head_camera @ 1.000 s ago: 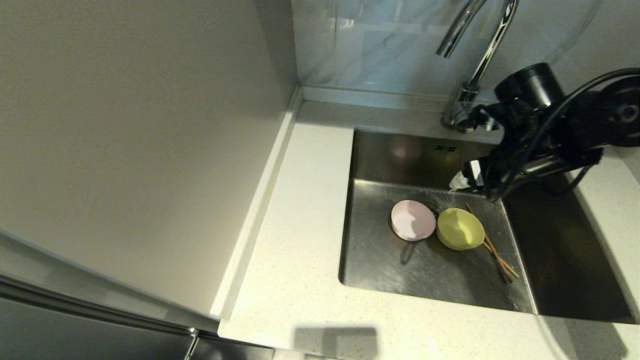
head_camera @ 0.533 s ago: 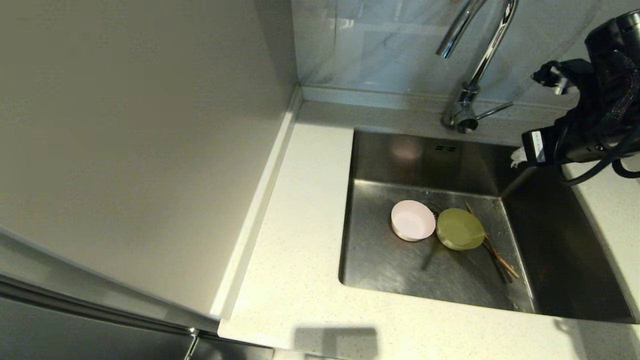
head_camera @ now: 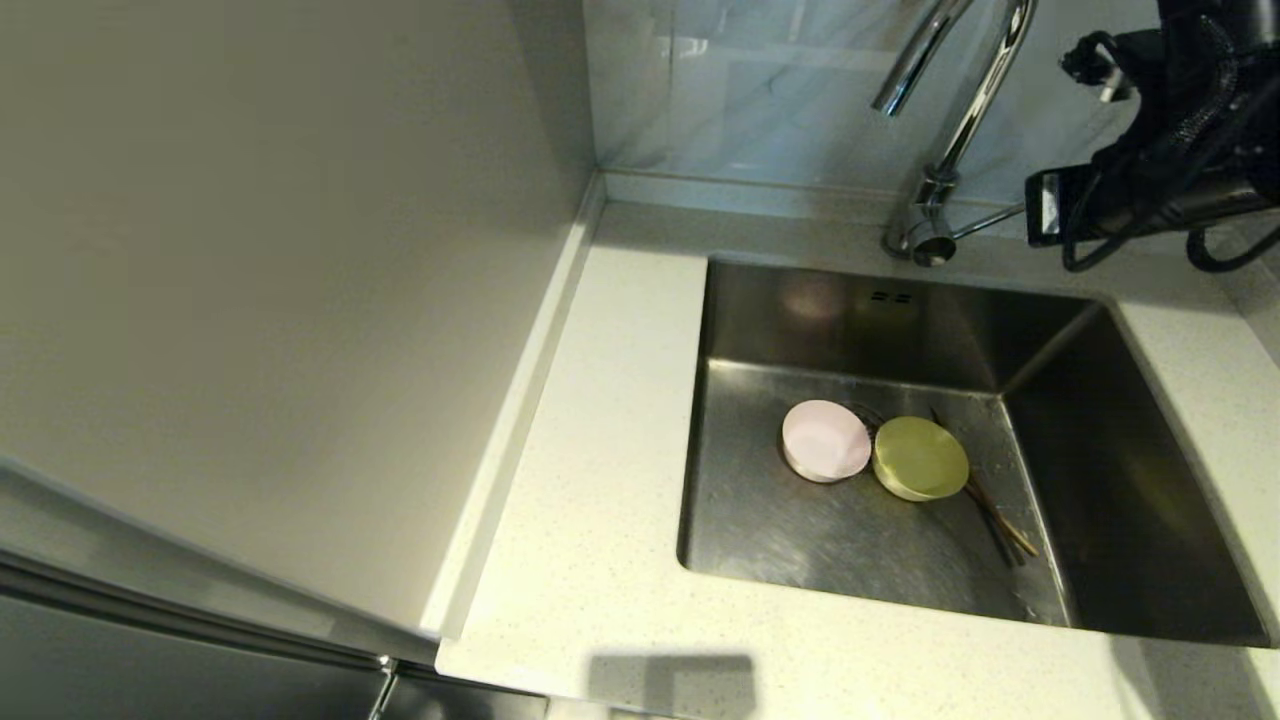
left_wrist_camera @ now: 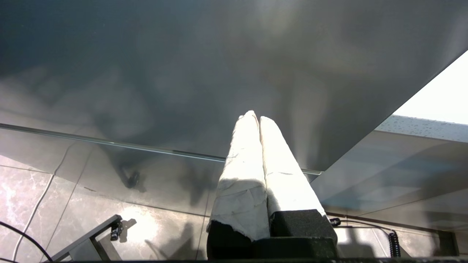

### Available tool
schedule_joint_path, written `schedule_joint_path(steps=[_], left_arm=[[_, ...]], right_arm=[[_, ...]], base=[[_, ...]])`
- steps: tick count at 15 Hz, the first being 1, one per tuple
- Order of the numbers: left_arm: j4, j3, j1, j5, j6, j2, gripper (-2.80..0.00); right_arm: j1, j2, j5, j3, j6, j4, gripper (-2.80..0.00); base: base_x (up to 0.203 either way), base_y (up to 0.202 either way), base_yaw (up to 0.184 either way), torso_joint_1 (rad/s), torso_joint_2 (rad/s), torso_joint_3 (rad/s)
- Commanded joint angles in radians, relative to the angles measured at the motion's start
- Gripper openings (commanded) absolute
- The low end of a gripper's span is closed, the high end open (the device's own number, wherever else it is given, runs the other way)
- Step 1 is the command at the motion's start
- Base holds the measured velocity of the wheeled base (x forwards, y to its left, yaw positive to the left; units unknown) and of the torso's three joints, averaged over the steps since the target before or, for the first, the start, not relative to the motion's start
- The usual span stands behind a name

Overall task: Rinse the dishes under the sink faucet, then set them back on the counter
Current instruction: Put a bowl into the sink, then turn on the faucet

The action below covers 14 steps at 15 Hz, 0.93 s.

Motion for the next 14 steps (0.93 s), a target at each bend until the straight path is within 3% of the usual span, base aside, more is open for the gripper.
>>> schedule_joint_path(steps=[1, 7, 14], left_arm=[[0.0, 0.0, 0.0, 0.001, -0.001, -0.003, -2.8], [0.0, 0.0, 0.0, 0.001, -0.001, -0.003, -2.8], [0.0, 0.0, 0.0, 0.001, -0.001, -0.003, -2.8]], right_arm=[[-0.003, 0.089, -0.022, -0.037, 0.003, -0.112, -2.8], [-0.06, 0.173, -0.042, -0.044, -0.021, -0.332, -2.8], [-0.096, 0.21, -0.036, -0.051, -0.033, -0.441, -2.8]], base=[[0.0, 0.0, 0.0, 0.0, 0.0, 0.0], [0.0, 0.0, 0.0, 0.0, 0.0, 0.0], [0.0, 0.0, 0.0, 0.0, 0.0, 0.0]])
